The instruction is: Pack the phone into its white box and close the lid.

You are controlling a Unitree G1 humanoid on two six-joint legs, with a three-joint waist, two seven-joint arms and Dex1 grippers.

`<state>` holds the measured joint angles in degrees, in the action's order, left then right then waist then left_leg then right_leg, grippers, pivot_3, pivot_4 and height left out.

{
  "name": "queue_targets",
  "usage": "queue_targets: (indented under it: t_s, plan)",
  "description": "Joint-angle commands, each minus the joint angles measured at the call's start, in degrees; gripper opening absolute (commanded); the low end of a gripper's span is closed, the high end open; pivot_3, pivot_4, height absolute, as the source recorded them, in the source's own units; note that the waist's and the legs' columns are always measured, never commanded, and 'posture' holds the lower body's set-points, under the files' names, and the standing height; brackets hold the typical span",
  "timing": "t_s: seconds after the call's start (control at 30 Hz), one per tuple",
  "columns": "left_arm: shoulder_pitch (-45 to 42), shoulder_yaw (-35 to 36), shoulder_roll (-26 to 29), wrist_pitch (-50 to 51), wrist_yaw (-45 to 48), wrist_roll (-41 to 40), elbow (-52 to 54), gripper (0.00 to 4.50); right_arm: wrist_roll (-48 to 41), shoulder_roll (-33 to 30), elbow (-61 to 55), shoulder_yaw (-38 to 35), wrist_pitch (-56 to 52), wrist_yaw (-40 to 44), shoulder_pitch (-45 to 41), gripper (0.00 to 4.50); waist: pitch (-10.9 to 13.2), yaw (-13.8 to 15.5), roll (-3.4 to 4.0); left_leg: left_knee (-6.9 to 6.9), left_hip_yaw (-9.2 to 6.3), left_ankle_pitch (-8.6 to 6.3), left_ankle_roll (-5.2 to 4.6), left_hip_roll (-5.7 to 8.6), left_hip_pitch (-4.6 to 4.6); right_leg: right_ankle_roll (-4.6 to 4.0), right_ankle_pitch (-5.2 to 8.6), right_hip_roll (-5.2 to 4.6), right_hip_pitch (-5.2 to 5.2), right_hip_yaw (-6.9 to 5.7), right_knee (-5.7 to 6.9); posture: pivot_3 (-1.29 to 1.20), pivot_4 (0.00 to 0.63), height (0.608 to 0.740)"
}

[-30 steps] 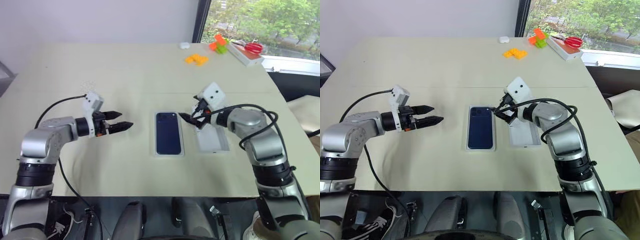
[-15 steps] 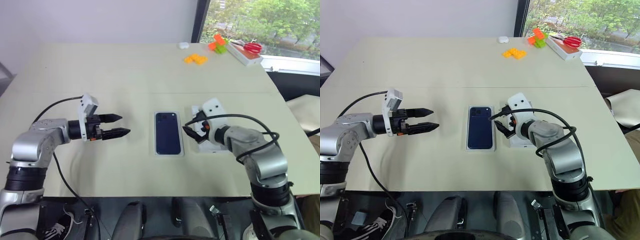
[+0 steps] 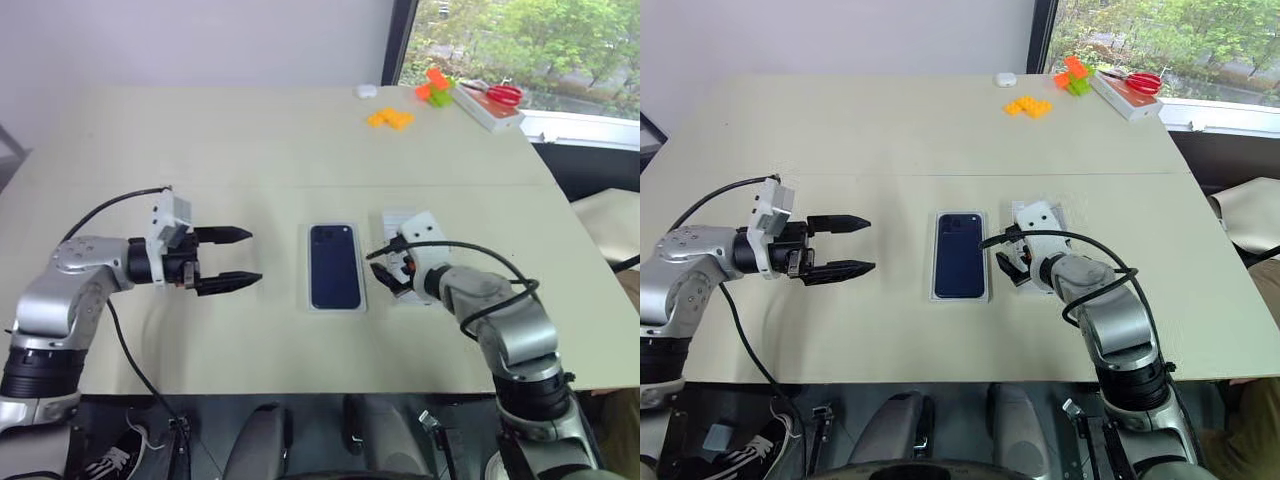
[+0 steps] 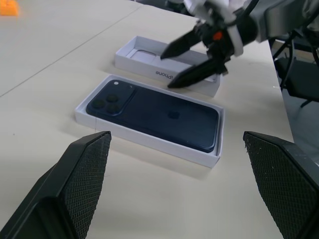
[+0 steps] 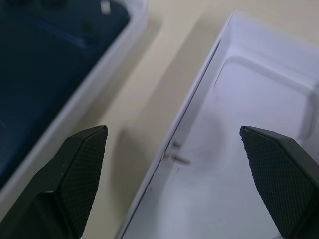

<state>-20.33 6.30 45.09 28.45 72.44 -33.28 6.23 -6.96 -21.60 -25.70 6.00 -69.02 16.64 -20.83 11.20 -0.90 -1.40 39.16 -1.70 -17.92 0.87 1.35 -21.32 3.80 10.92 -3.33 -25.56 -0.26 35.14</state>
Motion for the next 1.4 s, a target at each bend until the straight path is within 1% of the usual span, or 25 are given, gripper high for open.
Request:
queue_targets:
  t_s: [0.03,0.07,0.1,0.2,0.23,0.3,0.4,0.47,0.57,0.63,0.7,0.73,0.77,0.8,0.9,1.0,1.1,1.13,1.2,1.3,1.4]
  plan:
    - [0.4,1.44,1.05,-0.16,0.38,-1.36,2.27,4.5,1.43,-0.4,0.94,-0.59,3.86,-1.46,-0.3,3.94,0.0,-0.12,0.0,0.0,0.01,0.0,0.0,0.0,0.0,0.0,0.0,0.0,0.0,0.0,0.0,0.0,0.15,0.74]
    - [0.42,1.43,0.95,-0.05,0.19,-1.43,2.47,4.5,1.4,-0.51,1.28,-0.58,4.2,-1.54,-0.34,3.59,0.0,-0.08,0.0,0.0,0.01,0.0,0.0,-0.01,0.01,0.0,0.0,0.0,0.0,0.01,0.0,0.0,0.15,0.74]
    - [0.43,1.43,0.87,0.05,0.08,-1.5,2.61,4.5,1.34,-0.55,1.53,-0.57,4.44,-1.55,-0.36,3.12,0.0,-0.07,0.0,0.0,0.01,0.0,0.0,-0.02,0.01,0.0,0.0,0.02,0.0,0.0,0.0,0.0,0.15,0.74]
    - [0.3,1.46,0.53,0.07,-0.48,-1.65,3.03,4.5,1.13,-0.1,2.05,-1.25,4.74,-1.79,-0.61,1.58,0.0,-0.04,0.0,0.0,0.0,0.0,0.0,-0.06,0.02,0.0,0.0,0.09,0.01,0.01,0.01,0.0,0.15,0.74]
    - [0.29,1.41,0.48,0.12,-0.67,-1.71,3.1,4.5,1.17,-0.14,2.1,-1.27,4.86,-1.81,-0.77,0.98,0.0,-0.04,0.0,0.0,-0.01,0.0,0.0,-0.08,0.02,0.0,0.0,0.1,0.01,0.01,0.01,0.0,0.15,0.74]
    - [0.32,1.25,0.47,0.09,-0.95,-1.8,3.16,4.5,1.27,-0.37,2.08,-1.11,5.11,-1.83,-1.02,0.06,0.0,-0.03,0.0,0.0,-0.01,0.0,0.0,-0.1,0.02,0.0,0.0,0.12,0.01,0.01,0.01,0.0,0.15,0.74]
    - [0.27,1.3,0.26,0.05,-1.71,-1.91,2.98,4.5,1.03,-0.03,1.56,-1.8,5.08,-2.07,-2.03,0.06,0.0,-0.12,0.0,0.0,0.0,0.0,0.0,-0.09,0.02,0.0,0.0,0.12,0.0,0.01,0.0,0.0,0.15,0.74]
    - [0.0,1.35,-0.06,0.25,-2.42,-2.19,2.85,4.5,0.14,0.72,1.37,-3.31,5.32,-1.87,-4.52,0.06,0.01,-0.17,0.01,0.0,0.0,0.0,0.0,-0.1,0.02,0.0,0.0,0.12,0.0,0.02,0.01,0.0,0.15,0.74]
    - [-0.42,1.29,-0.49,0.82,-3.48,-2.43,2.39,4.5,-5.76,6.7,0.5,-9.0,4.52,-0.81,-11.46,0.06,0.04,-0.36,0.07,0.01,0.02,0.0,0.0,-0.12,0.04,-0.01,-0.01,0.14,-0.01,0.03,0.02,0.0,0.15,0.74]
    - [-0.79,1.28,-0.9,0.98,-4.14,-2.35,1.93,4.5,-14.14,14.71,1.15,-18.5,-0.31,-0.56,-17.7,0.06,0.05,-0.33,0.07,0.01,0.0,0.0,0.0,-0.2,0.09,-0.02,-0.02,0.25,-0.01,0.04,0.08,0.0,0.15,0.74]
    - [-1.25,1.41,-1.37,1.26,-4.91,-2.45,1.53,4.5,-19.57,19.39,2.02,-25.0,-3.95,-0.7,-22.59,0.06,0.04,-0.1,0.09,0.0,-0.1,0.0,0.0,-0.35,0.08,-0.04,-0.03,0.44,-0.01,0.03,0.09,0.0,0.15,0.74]
    - [-1.46,1.51,-1.59,1.41,-5.26,-2.51,1.35,4.5,-21.31,20.46,2.37,-26.83,-5.01,-0.96,-24.4,0.06,0.04,0.16,0.1,-0.01,-0.13,0.0,0.0,-0.42,0.08,-0.1,-0.07,0.5,-0.02,0.0,0.1,0.0,0.15,0.74]
    - [-1.73,1.51,-1.76,1.45,-5.5,-2.46,1.04,4.5,-25.31,24.19,4.07,-32.95,-8.09,-2.51,-27.84,0.06,0.05,0.31,0.11,-0.03,-0.18,0.0,0.0,-0.44,0.05,-0.12,-0.08,0.5,-0.02,-0.04,0.09,0.0,0.15,0.74]
    - [-1.95,1.55,-1.97,1.59,-5.89,-2.5,0.67,4.5,-28.65,27.04,5.7,-37.42,-9.93,-3.87,-30.4,0.06,0.05,0.24,0.11,-0.03,-0.19,0.0,0.0,-0.43,0.04,-0.12,-0.08,0.47,-0.02,-0.06,0.09,0.0,0.15,0.74]
    - [-2.29,1.53,-2.33,1.61,-6.48,-2.55,0.07,4.5,-34.18,32.39,8.8,-45.14,-14.26,-7.2,-34.59,0.06,0.05,0.09,0.13,-0.04,-0.13,0.0,0.01,-0.31,0.0,-0.17,-0.11,0.29,-0.06,-0.02,0.06,0.0,0.15,0.74]
    - [-2.9,1.7,-3.02,2.17,-7.51,-3.18,-0.11,4.5,-38.1,37.19,11.69,-47.82,-17.3,-9.69,-35.29,0.06,0.05,0.09,0.15,-0.07,-0.1,-0.01,0.0,-0.15,-0.02,-0.17,-0.11,0.08,-0.07,-0.02,0.06,0.0,0.15,0.74]
    - [-3.09,1.93,-3.29,2.78,-8.24,-3.69,-0.07,4.5,-41.86,40.37,14.04,-49.39,-18.37,-12.89,-35.35,0.06,0.06,-0.15,0.16,-0.07,-0.03,-0.02,-0.02,-0.06,-0.07,-0.16,-0.12,-0.03,-0.13,-0.02,0.06,0.0,0.15,0.74]
    - [-2.95,2.02,-3.34,2.93,-8.51,-3.77,0.06,4.5,-44.96,42.66,15.5,-51.86,-19.07,-14.85,-36.05,0.06,0.06,-0.18,0.16,-0.08,-0.01,-0.02,-0.03,-0.05,-0.08,-0.16,-0.12,-0.03,-0.15,-0.02,0.06,0.0,0.15,0.74]
    - [-2.62,2.24,-3.34,3.18,-8.91,-3.94,0.42,4.5,-50.42,45.26,17.26,-54.24,-18.76,-18.9,-36.53,0.06,0.06,-0.24,0.16,-0.11,-0.02,-0.03,-0.04,-0.07,-0.07,-0.15,-0.11,-0.01,-0.16,-0.02,0.06,0.0,0.15,0.74]
    - [-1.84,2.67,-3.46,3.64,-9.56,-4.36,1.12,4.5,-59.2,47.36,19.18,-54.46,-15.08,-27.67,-35.46,0.06,0.07,-0.37,0.18,-0.12,-0.01,-0.03,-0.05,-0.1,-0.09,-0.15,-0.11,0.0,-0.2,-0.01,0.08,0.0,0.15,0.74]
    - [-1.04,2.83,-3.67,4.07,-10.31,-4.89,2.14,4.5,-68.04,46.88,20.39,-50.94,-10.69,-34.86,-32.93,0.06,0.07,-0.68,0.18,-0.12,0.0,-0.03,-0.05,-0.15,-0.09,-0.15,-0.11,0.01,-0.22,0.0,0.09,0.0,0.15,0.74]
